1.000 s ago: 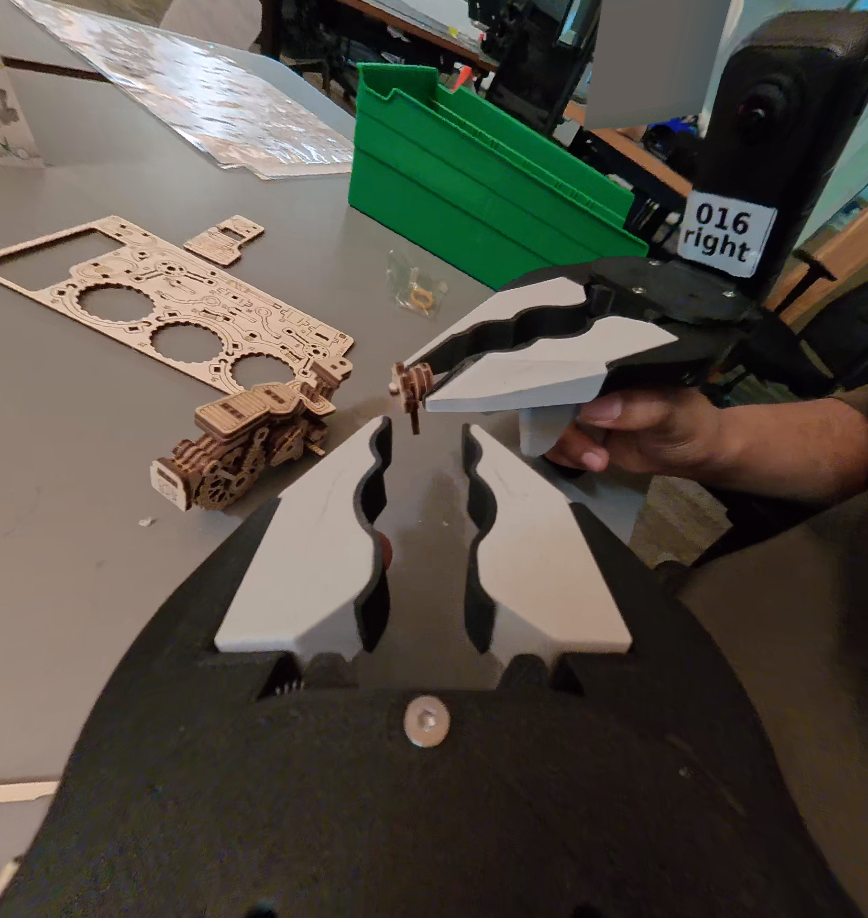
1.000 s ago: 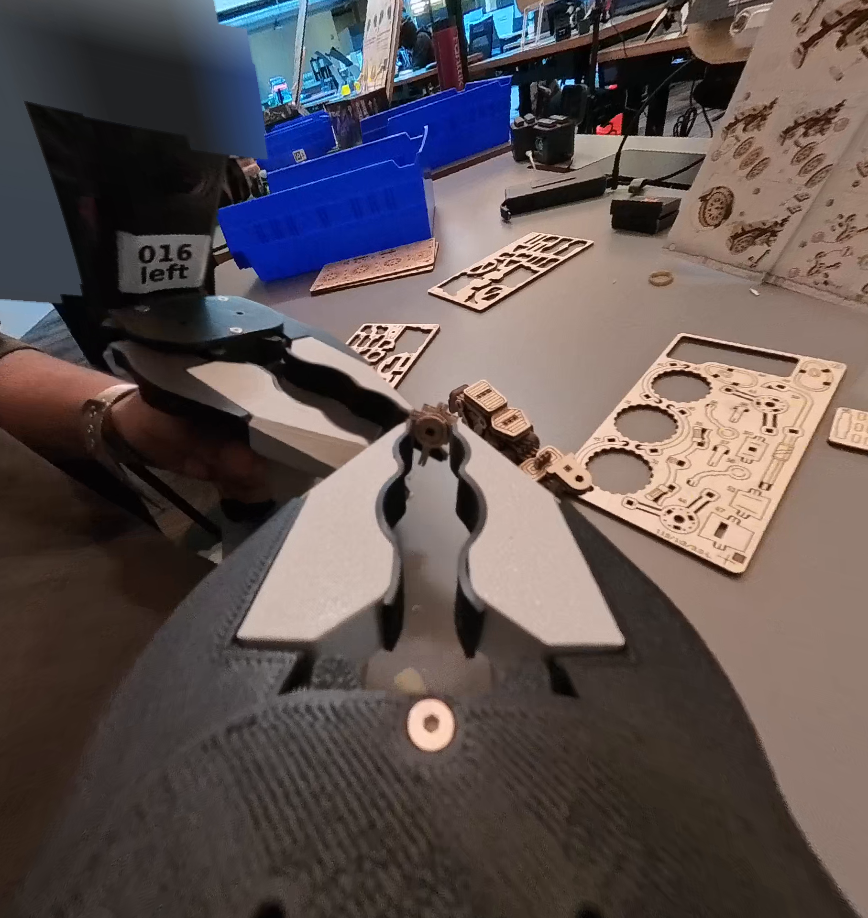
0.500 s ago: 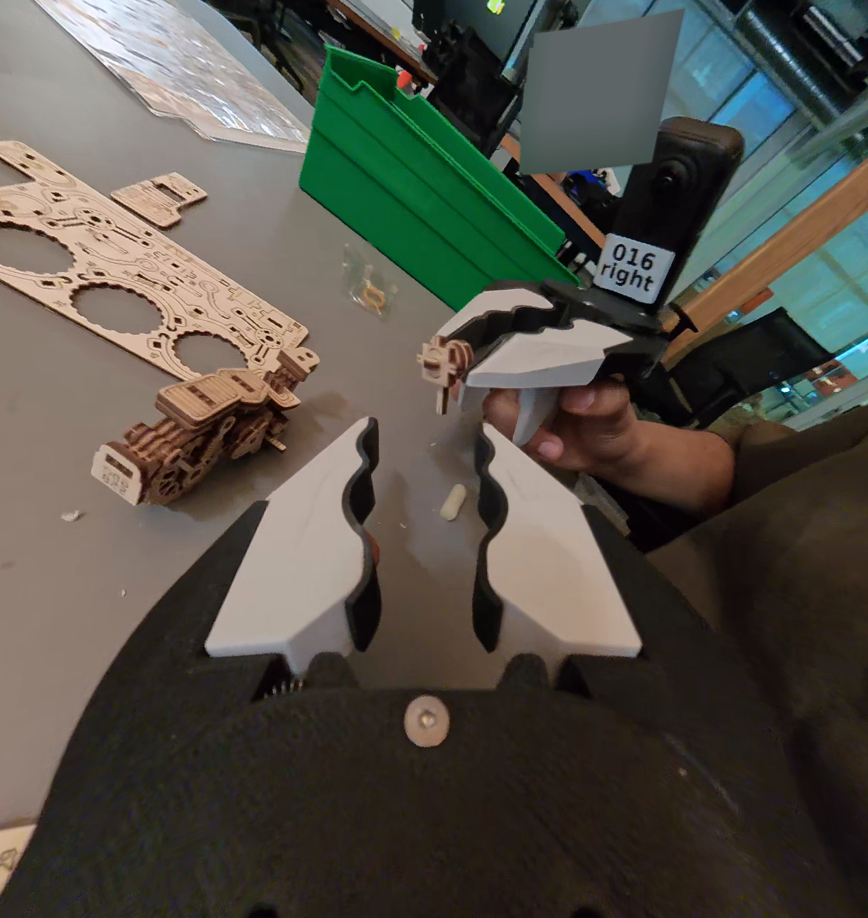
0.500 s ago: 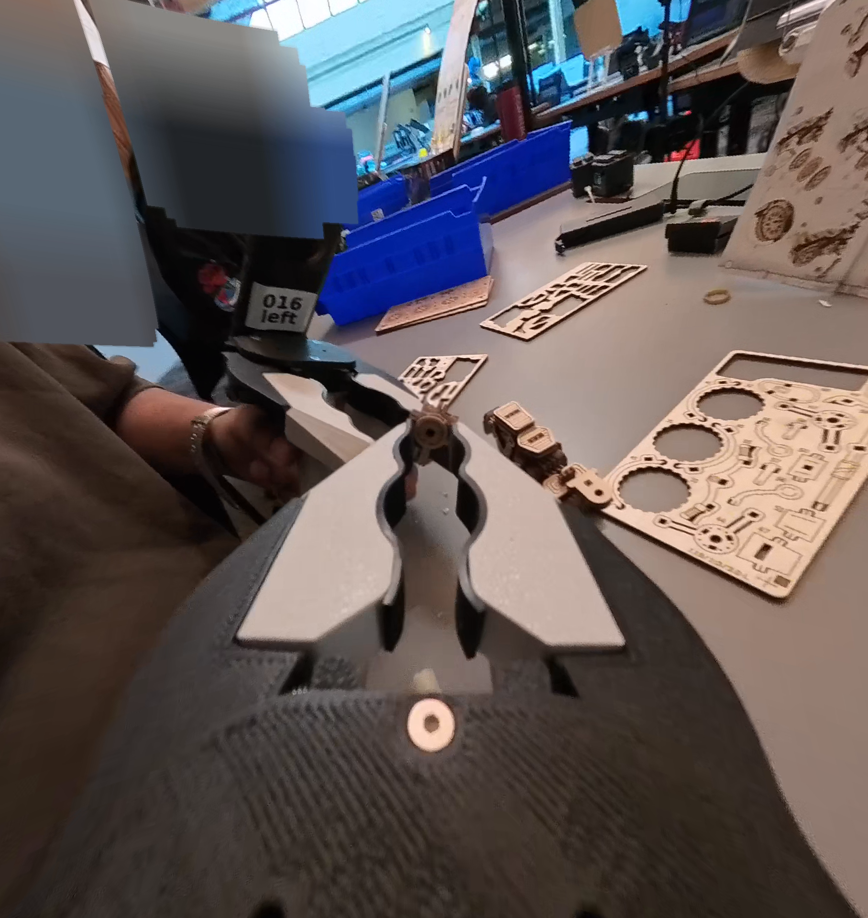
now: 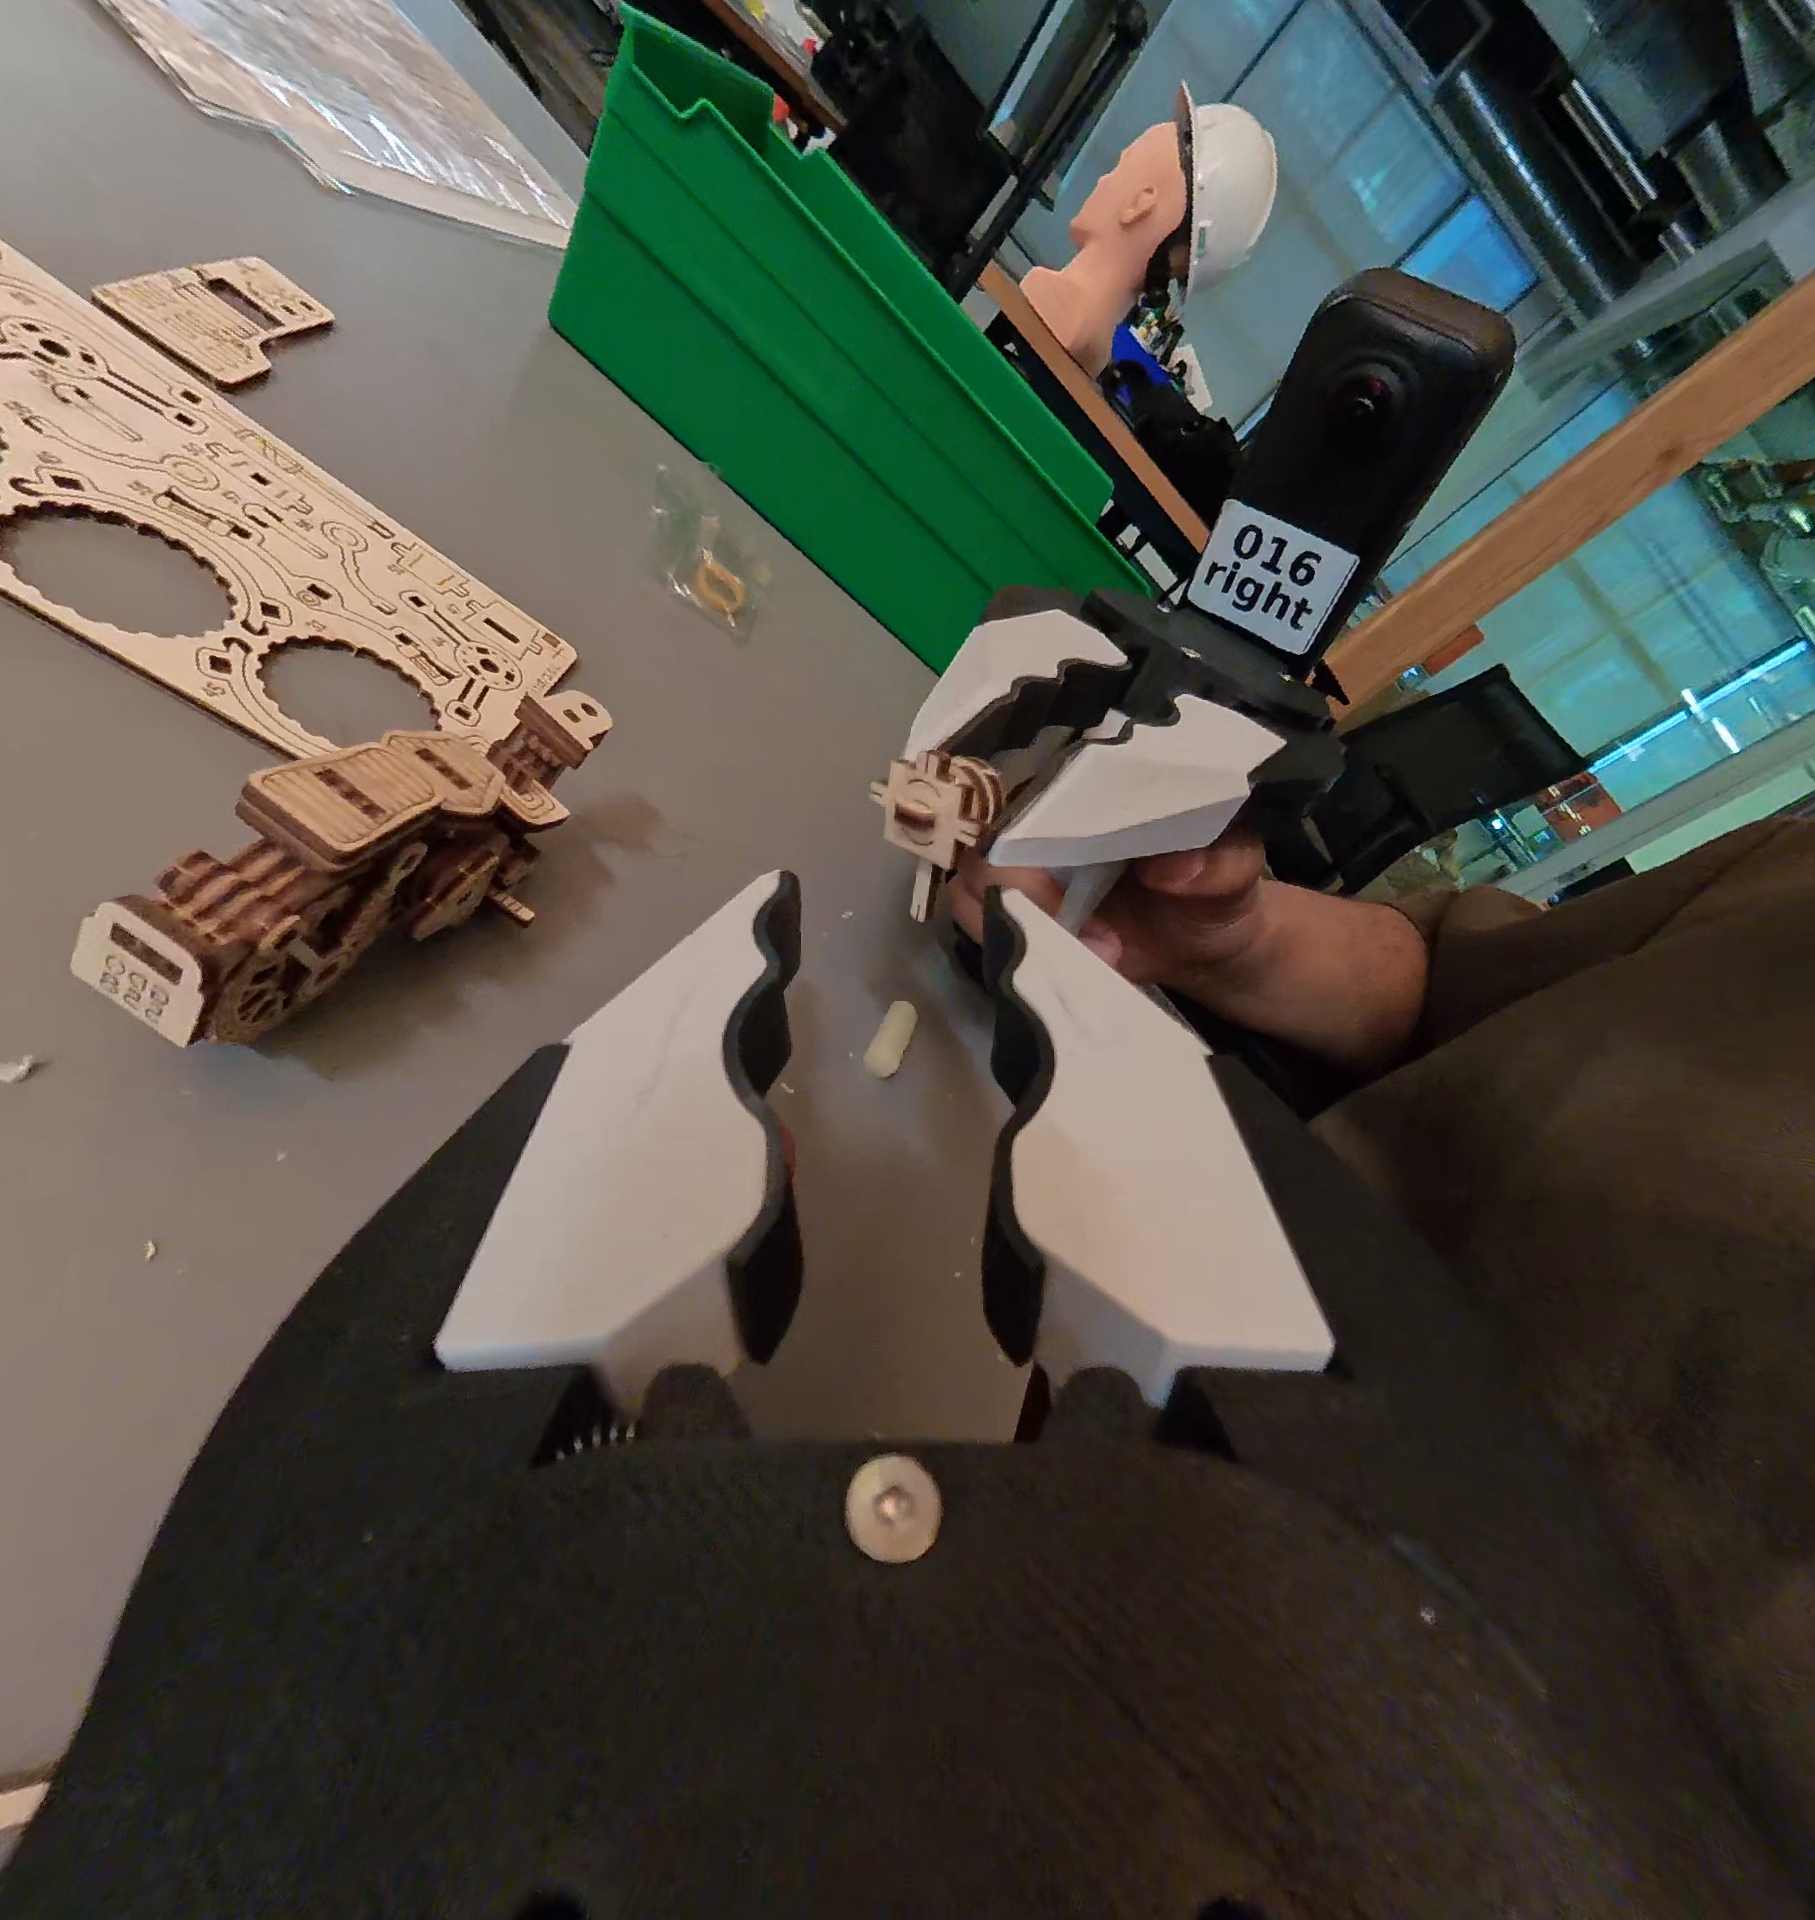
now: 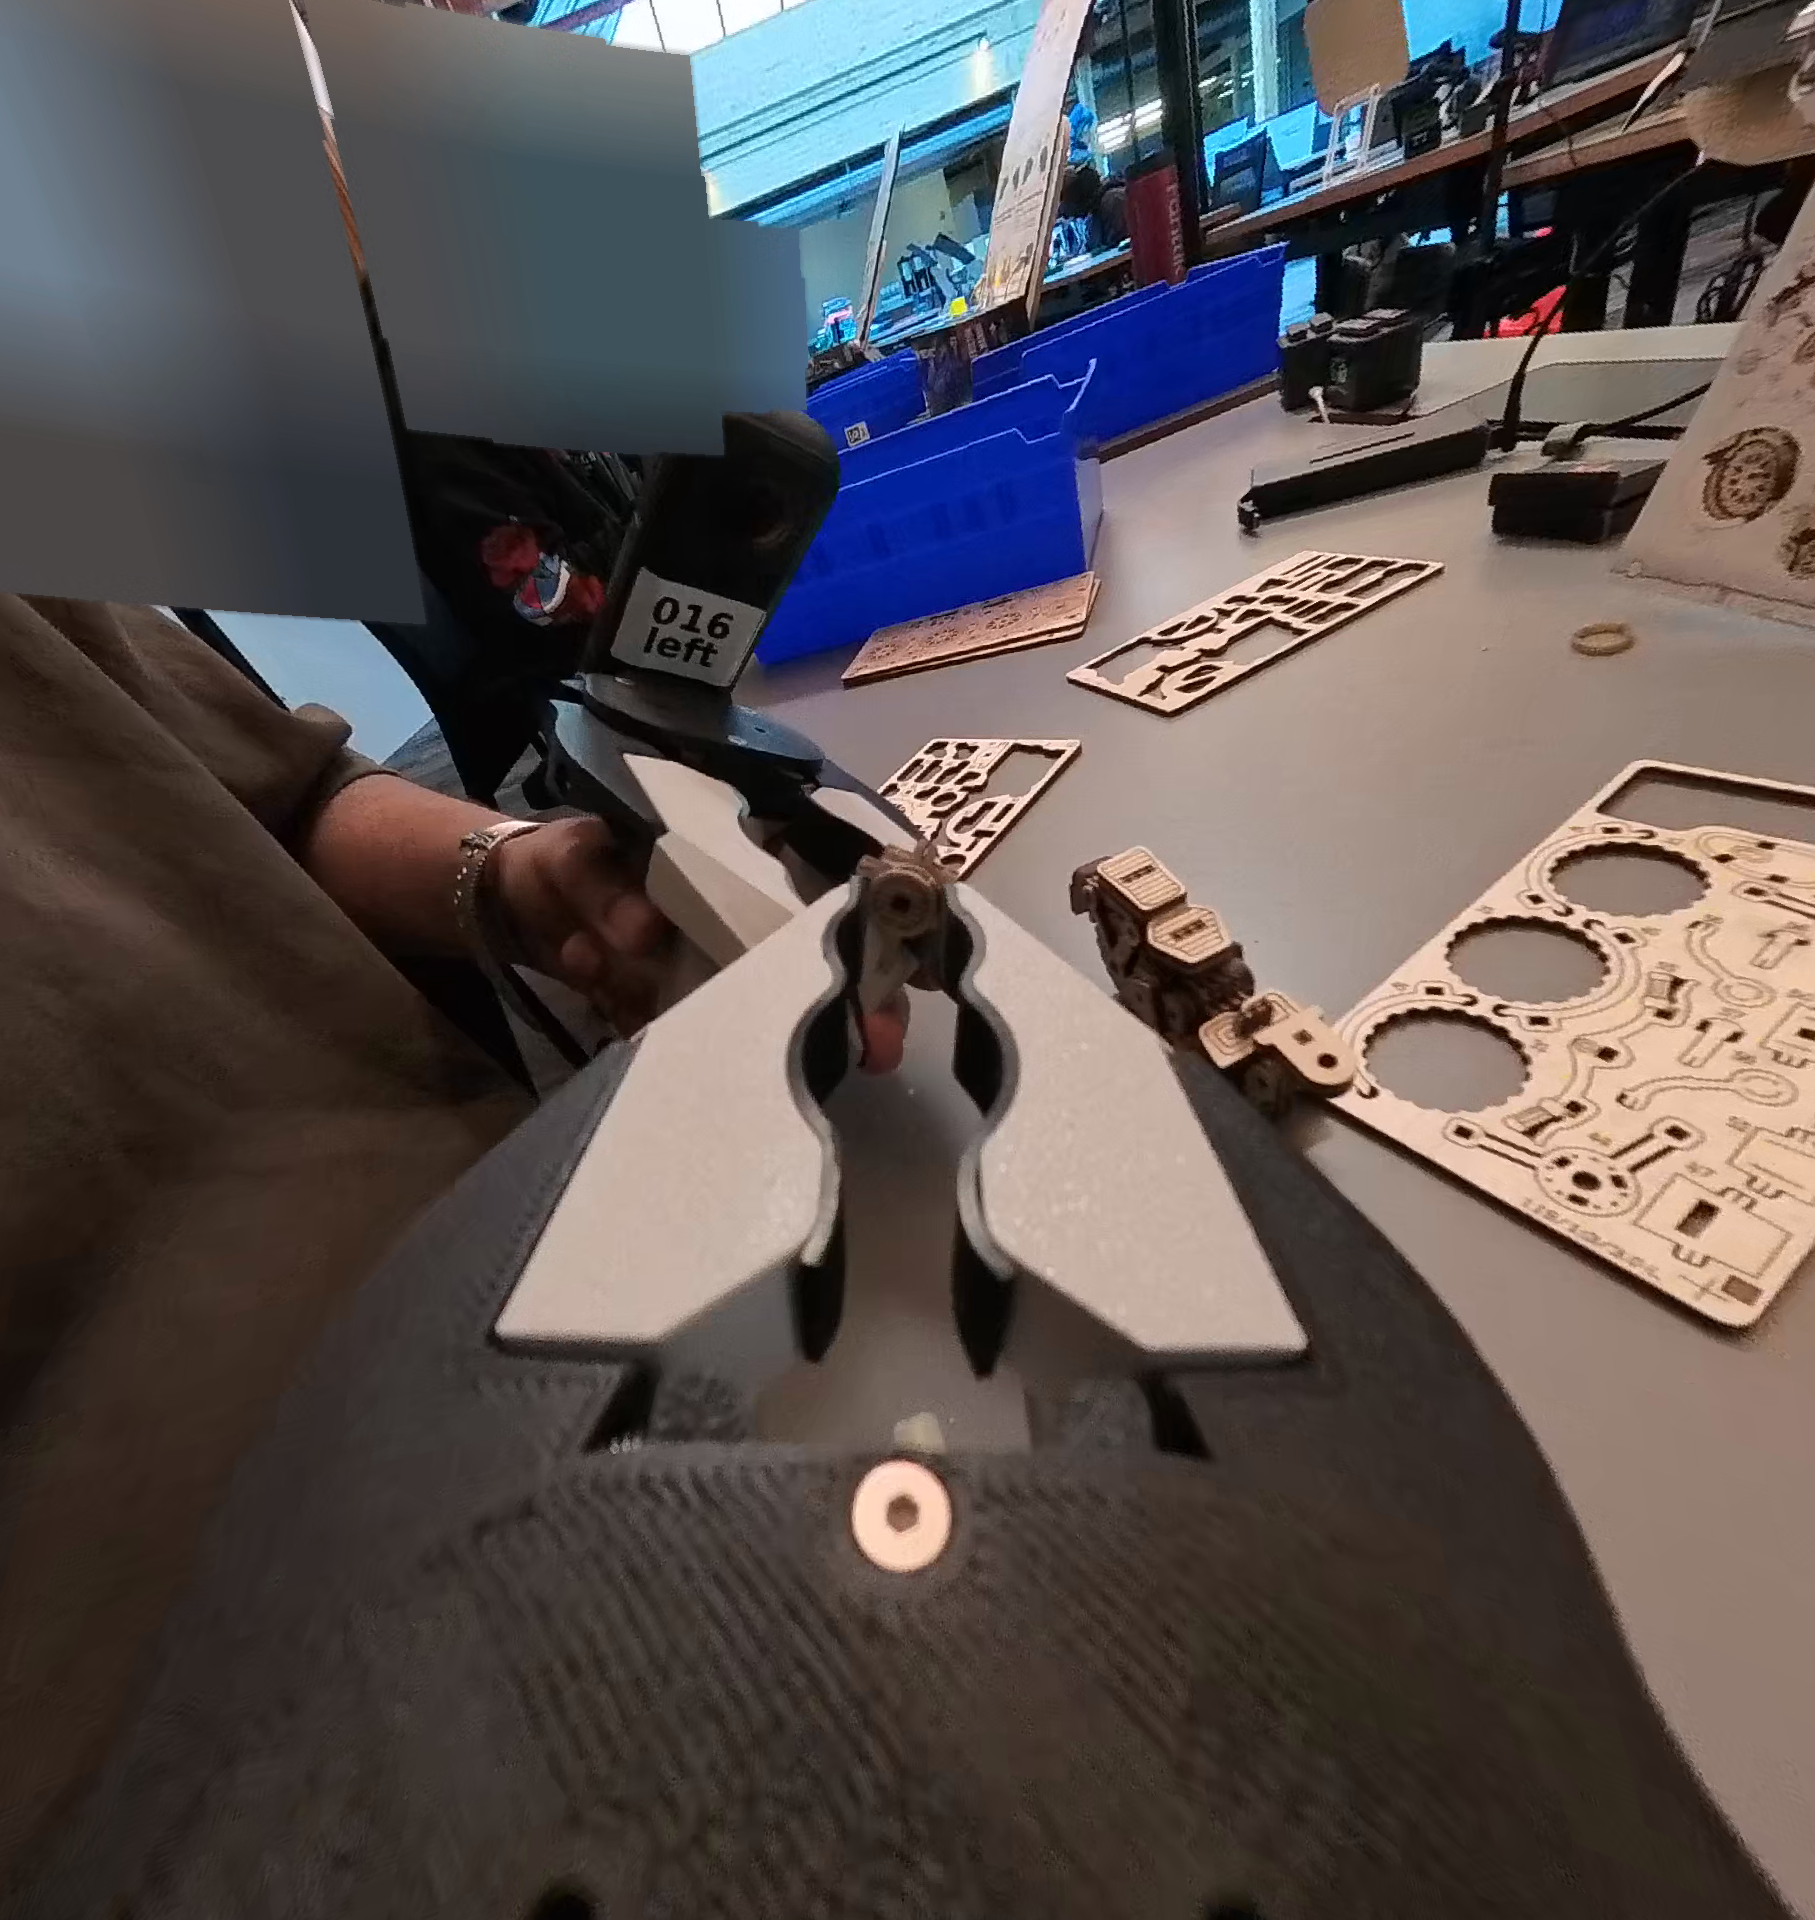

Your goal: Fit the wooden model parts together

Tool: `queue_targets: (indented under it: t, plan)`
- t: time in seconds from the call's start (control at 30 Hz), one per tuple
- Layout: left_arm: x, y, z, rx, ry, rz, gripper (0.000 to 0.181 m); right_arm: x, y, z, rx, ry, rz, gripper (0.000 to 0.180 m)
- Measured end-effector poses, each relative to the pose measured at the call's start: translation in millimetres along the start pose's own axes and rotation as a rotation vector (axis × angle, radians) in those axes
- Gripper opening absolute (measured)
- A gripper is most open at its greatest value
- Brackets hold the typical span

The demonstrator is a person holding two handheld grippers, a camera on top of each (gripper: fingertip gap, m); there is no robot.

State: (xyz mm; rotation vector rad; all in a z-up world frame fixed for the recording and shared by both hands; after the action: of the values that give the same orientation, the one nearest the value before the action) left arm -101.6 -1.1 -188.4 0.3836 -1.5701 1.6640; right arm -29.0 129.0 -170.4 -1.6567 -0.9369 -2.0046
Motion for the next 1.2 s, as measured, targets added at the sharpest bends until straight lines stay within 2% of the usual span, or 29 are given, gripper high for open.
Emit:
queue_targets:
  t: [0.37, 0.83, 1.03, 1.2]
  plan:
    - [1, 0, 1, -0.002, -0.005, -0.003, 0.024, 1, 0, 1, 0.003, -0.007, -0.003, 0.012]
    - [1, 4, 0, -0.026, 0.013, 0.052, 0.025, 2, -6, 6, -0.013, -0.026, -0.019, 0.011]
    - [0, 5, 1, -0.060, 0.040, 0.070, 0.037, 2, -9, 5, -0.014, -0.028, -0.035, 0.011]
    - [0, 5, 2, -0.067, 0.047, 0.073, 0.039, 1, -12, 5, -0.017, -0.030, -0.050, 0.012]
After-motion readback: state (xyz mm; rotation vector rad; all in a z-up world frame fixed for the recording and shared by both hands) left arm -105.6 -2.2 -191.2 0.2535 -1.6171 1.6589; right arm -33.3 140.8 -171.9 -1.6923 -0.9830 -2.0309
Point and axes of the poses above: each gripper's, where its closed fingertips meet, z back along the fingers, x out of its top, y = z × x across the jaws, the point moved 9 cm from there along z, back along the fingers, and after that the axes turned 4 degrees about z, right-handed, at the moved point
